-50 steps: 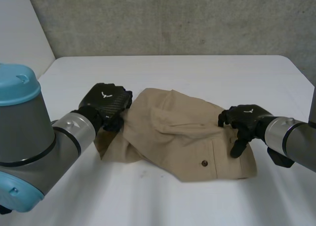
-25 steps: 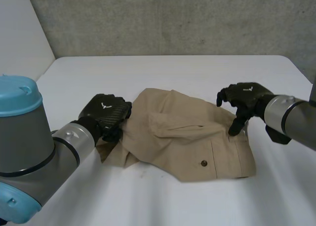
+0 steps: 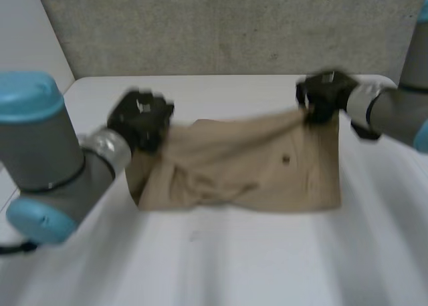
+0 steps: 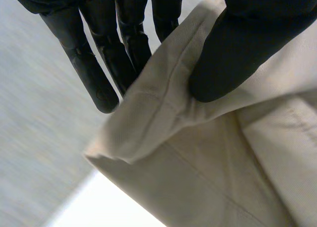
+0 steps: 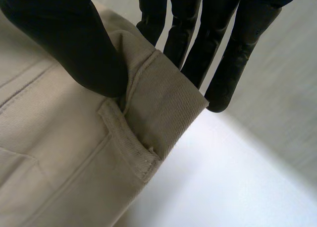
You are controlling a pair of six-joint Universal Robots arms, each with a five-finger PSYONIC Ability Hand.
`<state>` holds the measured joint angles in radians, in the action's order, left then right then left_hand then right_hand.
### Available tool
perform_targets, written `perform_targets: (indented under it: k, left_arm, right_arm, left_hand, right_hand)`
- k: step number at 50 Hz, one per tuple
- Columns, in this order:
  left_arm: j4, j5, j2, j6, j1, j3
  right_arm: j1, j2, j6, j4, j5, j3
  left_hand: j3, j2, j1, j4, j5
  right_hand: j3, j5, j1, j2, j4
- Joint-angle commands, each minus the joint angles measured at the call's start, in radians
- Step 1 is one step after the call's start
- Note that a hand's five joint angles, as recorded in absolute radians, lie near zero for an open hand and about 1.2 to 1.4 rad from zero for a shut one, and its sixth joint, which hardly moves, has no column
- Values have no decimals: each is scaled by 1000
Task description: Fold the shorts.
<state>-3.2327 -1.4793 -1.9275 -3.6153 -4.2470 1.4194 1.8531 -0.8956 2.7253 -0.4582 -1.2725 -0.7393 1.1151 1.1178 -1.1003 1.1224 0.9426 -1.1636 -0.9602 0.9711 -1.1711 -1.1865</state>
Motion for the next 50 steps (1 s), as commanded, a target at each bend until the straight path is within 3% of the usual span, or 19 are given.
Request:
perform_targets:
  k: [1, 6, 8, 18, 28, 36, 42, 50]
  left_arm:
    - [-309, -15, -15, -63, -37, -327]
    - [-571, -24, -1, -56, -41, -369]
    - [-607, -21, -1, -54, -34, -355]
    - [-582, -18, 45, 23, -51, -23]
    - [-572, -13, 33, 15, -68, 364]
    - [-452, -15, 31, 9, -28, 507]
    - [-234, -12, 104, 18, -22, 529]
    - [-113, -19, 140, 30, -27, 538]
  right_arm:
    - [49, -63, 8, 373, -83, 172]
    - [63, -210, 28, 677, -140, -10]
    - [64, -244, 30, 722, -136, -81]
    - [69, -355, 21, 776, -128, -477]
    - [78, -292, -36, 759, -91, -782]
    - [77, -256, -193, 647, -107, -920]
    - [77, -325, -177, 607, -90, -1009]
    - [68, -350, -118, 627, -88, -1082]
  left_hand:
    - [188, 185, -202, 180, 186]
    - [191, 188, -205, 183, 188]
    - [191, 188, -205, 183, 188]
    - [164, 162, -179, 157, 162]
    - [117, 115, -132, 110, 115]
    - [35, 33, -50, 28, 33]
    - [-384, -387, 370, -392, -386]
    - [-502, -505, 488, -510, -504]
  right_hand:
    - [-233, -262, 425, -225, -210]
    - [-233, -262, 425, -225, -210]
    - [-233, -262, 425, -225, -210]
    - [-233, -262, 425, -225, -210]
    - [-233, -262, 425, -225, -210]
    - [-233, -262, 425, -225, -210]
    - [-233, -262, 425, -225, -210]
    - [-233, -262, 425, -225, -210]
